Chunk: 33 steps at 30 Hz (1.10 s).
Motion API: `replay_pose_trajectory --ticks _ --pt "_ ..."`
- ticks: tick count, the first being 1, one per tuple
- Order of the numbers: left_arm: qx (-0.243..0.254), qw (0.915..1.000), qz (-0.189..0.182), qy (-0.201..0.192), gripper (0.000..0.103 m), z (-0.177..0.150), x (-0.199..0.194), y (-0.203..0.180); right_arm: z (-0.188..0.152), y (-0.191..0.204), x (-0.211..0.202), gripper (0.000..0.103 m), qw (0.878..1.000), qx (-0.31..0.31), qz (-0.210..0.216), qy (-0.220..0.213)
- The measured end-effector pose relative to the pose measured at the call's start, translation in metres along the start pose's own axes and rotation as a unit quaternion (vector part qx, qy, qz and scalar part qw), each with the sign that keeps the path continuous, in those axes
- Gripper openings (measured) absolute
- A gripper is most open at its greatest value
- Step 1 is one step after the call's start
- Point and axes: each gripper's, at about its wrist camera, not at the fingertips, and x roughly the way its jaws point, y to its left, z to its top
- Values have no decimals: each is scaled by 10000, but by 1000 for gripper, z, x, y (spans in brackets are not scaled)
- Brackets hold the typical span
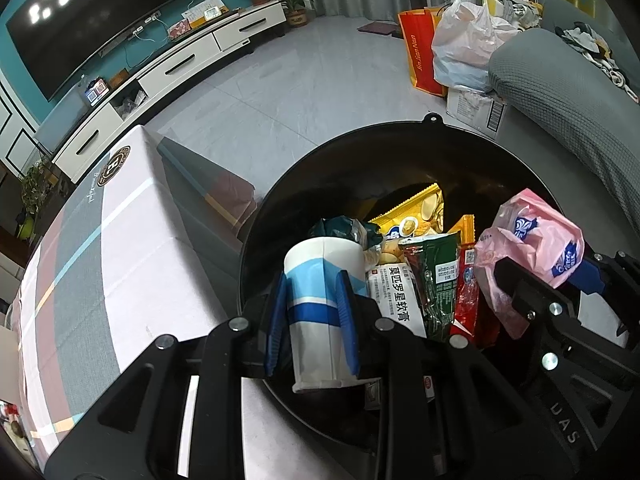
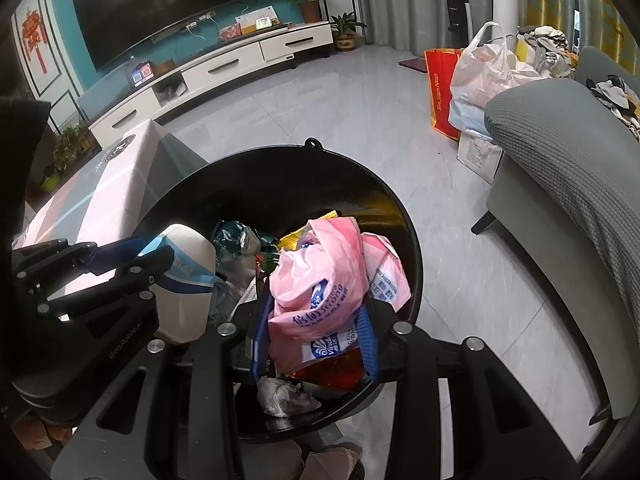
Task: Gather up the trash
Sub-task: 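Lower the cup and pink bag into the bin opening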
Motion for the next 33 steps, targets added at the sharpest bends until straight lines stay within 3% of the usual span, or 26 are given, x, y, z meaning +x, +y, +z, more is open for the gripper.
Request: replay_pose_trajectory --ticks 33 --pt "180 9998 3 129 27 0 8 -8 1 4 8 38 9998 -86 -59 154"
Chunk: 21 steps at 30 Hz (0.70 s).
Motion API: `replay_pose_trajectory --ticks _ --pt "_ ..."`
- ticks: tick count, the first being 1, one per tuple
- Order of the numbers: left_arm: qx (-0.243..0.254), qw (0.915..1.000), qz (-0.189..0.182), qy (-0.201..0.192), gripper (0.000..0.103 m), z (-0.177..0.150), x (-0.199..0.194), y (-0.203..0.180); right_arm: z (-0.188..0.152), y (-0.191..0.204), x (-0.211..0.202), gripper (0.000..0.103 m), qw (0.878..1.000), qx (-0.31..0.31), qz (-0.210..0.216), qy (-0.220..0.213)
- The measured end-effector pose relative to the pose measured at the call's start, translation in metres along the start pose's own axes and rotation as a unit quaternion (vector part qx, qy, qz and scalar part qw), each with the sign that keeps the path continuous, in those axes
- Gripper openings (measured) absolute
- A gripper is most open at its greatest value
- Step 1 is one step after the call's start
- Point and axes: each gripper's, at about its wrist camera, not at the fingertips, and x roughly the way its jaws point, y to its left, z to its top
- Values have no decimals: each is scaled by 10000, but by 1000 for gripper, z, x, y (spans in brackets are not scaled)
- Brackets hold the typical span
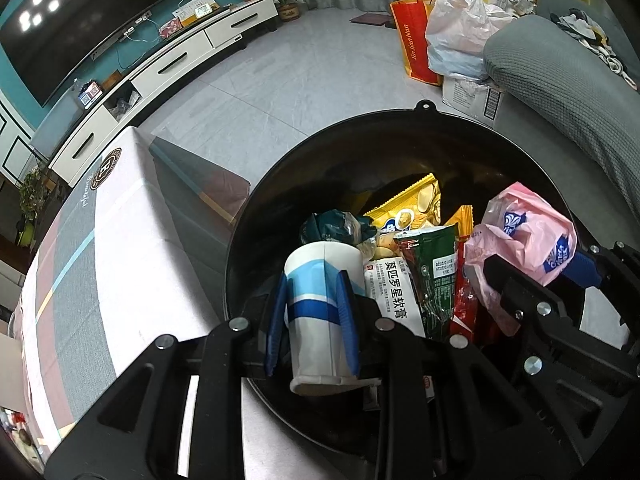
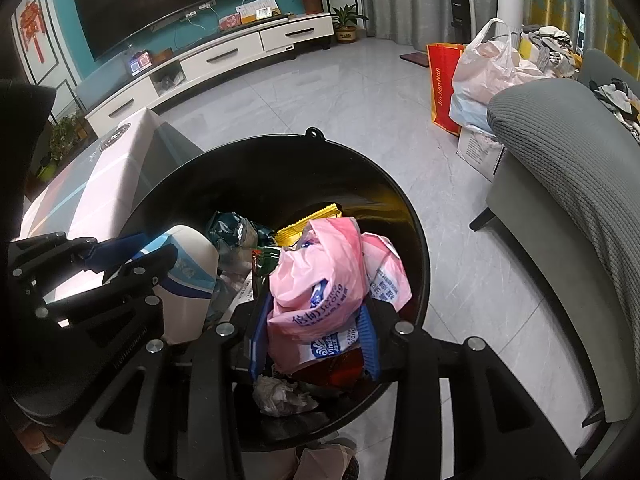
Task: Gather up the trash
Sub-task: 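Lower the cup and pink bag into the bin opening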
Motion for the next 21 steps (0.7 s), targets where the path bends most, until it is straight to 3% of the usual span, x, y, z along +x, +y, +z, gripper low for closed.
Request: replay_pose_trajectory --ticks 10,21 --pt "28 10000 5 31 27 0 1 -1 -1 -1 2 39 10000 -20 -7 24" --pt "41 10000 -18 48 31 -1 1 0 -2 -2 2 48 9998 -102 -114 93"
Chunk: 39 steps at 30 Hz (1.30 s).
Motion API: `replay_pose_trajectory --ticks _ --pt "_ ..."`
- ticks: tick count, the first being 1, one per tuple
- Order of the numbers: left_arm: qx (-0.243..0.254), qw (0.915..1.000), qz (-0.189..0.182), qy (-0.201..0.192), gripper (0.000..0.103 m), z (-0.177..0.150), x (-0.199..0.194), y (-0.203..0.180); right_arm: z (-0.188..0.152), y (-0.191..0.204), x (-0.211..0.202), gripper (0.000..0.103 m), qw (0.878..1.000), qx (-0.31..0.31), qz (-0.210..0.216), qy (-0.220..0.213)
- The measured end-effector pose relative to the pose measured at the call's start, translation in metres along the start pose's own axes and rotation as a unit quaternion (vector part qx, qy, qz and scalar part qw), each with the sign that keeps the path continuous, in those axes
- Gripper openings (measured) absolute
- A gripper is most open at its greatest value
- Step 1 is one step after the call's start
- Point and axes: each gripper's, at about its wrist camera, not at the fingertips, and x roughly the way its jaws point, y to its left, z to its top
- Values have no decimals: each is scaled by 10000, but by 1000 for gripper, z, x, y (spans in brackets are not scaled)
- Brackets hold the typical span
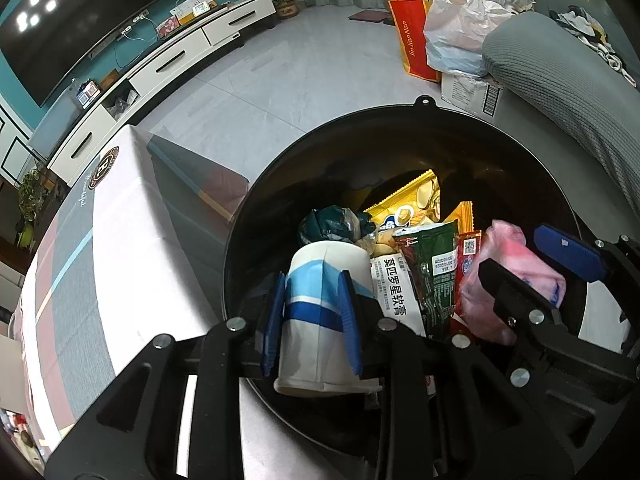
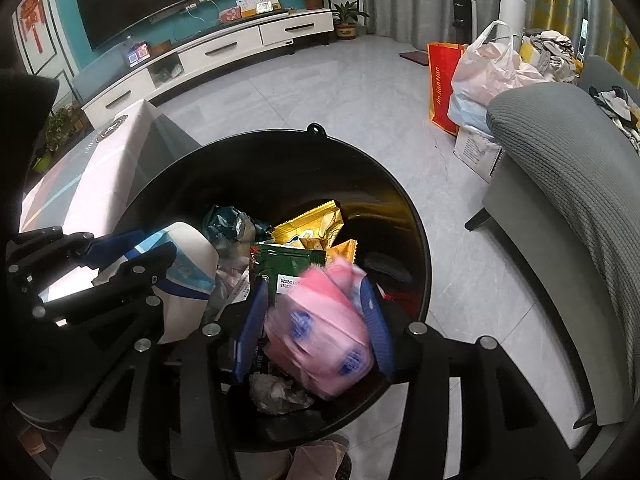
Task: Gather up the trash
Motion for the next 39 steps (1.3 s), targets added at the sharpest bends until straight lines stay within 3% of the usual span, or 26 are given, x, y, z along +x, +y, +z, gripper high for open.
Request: replay_pose_trajectory --ticks 19,27,39 --pt "-135 9996 -50 -258 61 0 -27 10 0 3 -22 54 9999 47 -79 -129" --pt "-257 9990 14 -360 83 -8 -52 23 -4 -1 -44 69 9994 176 -180 -226" --pt "-490 9971 -56 -576 95 -37 -110 46 -14 7 -98 90 9985 181 -223 -461"
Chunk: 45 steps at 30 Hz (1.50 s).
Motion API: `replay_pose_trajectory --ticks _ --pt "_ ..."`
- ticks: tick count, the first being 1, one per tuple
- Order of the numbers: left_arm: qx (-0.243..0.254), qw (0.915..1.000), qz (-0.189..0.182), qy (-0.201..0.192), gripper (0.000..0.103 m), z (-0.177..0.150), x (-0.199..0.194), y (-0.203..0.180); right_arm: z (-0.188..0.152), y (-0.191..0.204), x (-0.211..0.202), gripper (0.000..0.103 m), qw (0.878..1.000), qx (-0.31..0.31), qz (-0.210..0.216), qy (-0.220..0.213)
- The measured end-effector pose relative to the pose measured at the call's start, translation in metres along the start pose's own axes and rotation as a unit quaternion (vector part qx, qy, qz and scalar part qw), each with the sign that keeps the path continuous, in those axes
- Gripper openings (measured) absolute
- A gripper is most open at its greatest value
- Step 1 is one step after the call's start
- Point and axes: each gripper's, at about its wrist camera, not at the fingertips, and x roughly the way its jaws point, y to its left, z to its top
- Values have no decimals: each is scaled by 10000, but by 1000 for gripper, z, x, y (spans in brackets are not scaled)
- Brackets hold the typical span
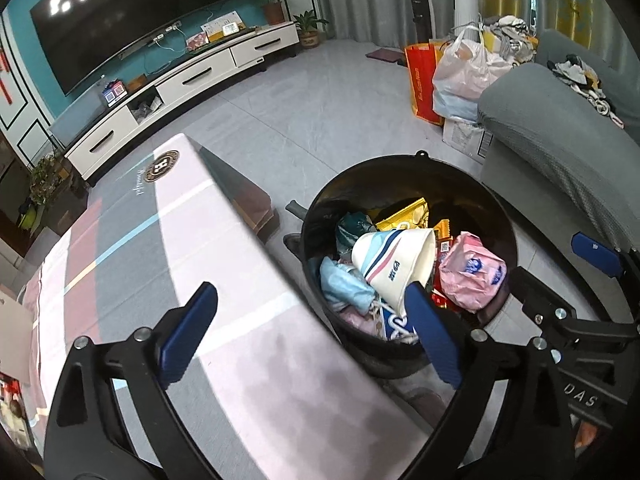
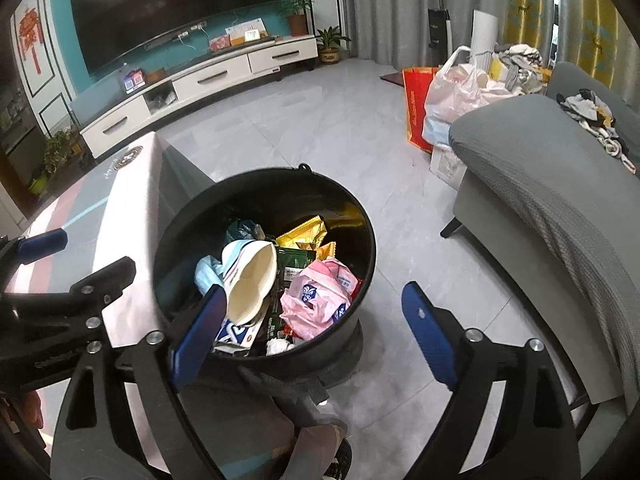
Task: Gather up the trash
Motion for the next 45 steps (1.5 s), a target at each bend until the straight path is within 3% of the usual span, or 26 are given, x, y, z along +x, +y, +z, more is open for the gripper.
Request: replay_pose_trajectory --ticks 7,14,22,26,45 --pt "-113 9996 -93 -229 100 -15 -47 14 -4 7 -45 95 9997 -89 -20 -212" --pt "-156 9991 138 -375 100 -33 -90 25 -8 20 -84 100 9989 -248 -40 -399" --pt "-644 9968 100 -456 100 -50 -136 45 -10 28 -121 100 9994 -164 -11 -319" --pt "-685 9952 137 -680 100 -57 -160 48 -15 38 -140 100 9989 -309 52 -352" --pt "-795 9936 347 -724 100 -69 -179 54 -26 48 -158 100 9981 -473 53 -397"
